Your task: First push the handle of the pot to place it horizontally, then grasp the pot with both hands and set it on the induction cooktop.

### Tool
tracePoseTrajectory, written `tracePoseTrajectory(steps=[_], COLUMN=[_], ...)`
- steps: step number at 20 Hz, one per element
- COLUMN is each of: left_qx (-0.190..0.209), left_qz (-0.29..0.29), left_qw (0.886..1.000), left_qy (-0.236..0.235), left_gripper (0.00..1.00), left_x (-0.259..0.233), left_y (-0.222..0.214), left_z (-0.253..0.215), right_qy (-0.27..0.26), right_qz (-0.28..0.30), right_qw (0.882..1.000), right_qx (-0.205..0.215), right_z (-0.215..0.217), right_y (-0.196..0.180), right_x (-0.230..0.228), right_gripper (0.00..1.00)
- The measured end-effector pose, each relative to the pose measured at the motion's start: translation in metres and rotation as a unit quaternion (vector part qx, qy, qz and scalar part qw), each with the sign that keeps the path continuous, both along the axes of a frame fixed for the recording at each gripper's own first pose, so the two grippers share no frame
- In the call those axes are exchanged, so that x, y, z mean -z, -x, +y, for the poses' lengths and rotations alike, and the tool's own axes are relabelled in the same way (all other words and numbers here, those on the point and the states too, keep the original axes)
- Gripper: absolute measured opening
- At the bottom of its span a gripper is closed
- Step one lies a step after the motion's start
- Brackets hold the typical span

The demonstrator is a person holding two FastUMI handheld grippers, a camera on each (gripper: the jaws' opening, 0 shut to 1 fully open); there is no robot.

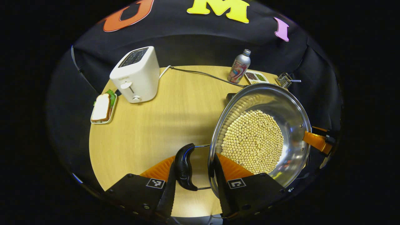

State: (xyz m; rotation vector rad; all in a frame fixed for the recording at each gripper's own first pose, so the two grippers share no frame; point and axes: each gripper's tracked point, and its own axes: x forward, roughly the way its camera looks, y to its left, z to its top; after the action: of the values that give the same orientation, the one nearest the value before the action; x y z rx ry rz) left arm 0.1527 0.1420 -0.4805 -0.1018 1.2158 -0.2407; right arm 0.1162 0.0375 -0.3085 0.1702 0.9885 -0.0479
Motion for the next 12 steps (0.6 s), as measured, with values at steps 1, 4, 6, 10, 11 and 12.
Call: tracePoseTrajectory(steps=[1, 4, 6, 10, 11, 12], left_qx=[0.004, 0.006, 0.003, -0.008, -0.011, -0.014], left_qz=[0.001, 0.007, 0.013, 0.024, 0.026, 0.029], left_qw=[1.0, 1.0, 1.0, 1.0, 1.0, 0.999], left_qy=[0.001, 0.003, 0.002, -0.007, -0.009, -0.011], left_gripper=[0.67, 0.58, 0.58, 0.58, 0.58, 0.58], left_x=[0.002, 0.005, 0.002, -0.004, -0.005, -0.006], left_y=[-0.002, -0.001, -0.001, 0.001, 0.002, 0.003], left_z=[0.001, 0.003, 0.005, 0.008, 0.009, 0.008], right_qy=[0.002, 0.002, 0.004, -0.001, -0.001, 0.001], right_qz=[0.001, 0.005, 0.008, 0.021, 0.023, 0.025], right_qw=[1.0, 1.0, 1.0, 1.0, 1.0, 0.999], right_qx=[0.003, 0.007, 0.003, -0.009, -0.015, -0.021], right_z=[-0.013, -0.047, -0.066, -0.091, -0.095, -0.098], right_y=[0.0, -0.007, -0.014, -0.033, -0.038, -0.043], right_x=[0.002, 0.007, 0.013, 0.026, 0.03, 0.032], right_gripper=[0.53, 0.53, 0.53, 0.53, 0.53, 0.53])
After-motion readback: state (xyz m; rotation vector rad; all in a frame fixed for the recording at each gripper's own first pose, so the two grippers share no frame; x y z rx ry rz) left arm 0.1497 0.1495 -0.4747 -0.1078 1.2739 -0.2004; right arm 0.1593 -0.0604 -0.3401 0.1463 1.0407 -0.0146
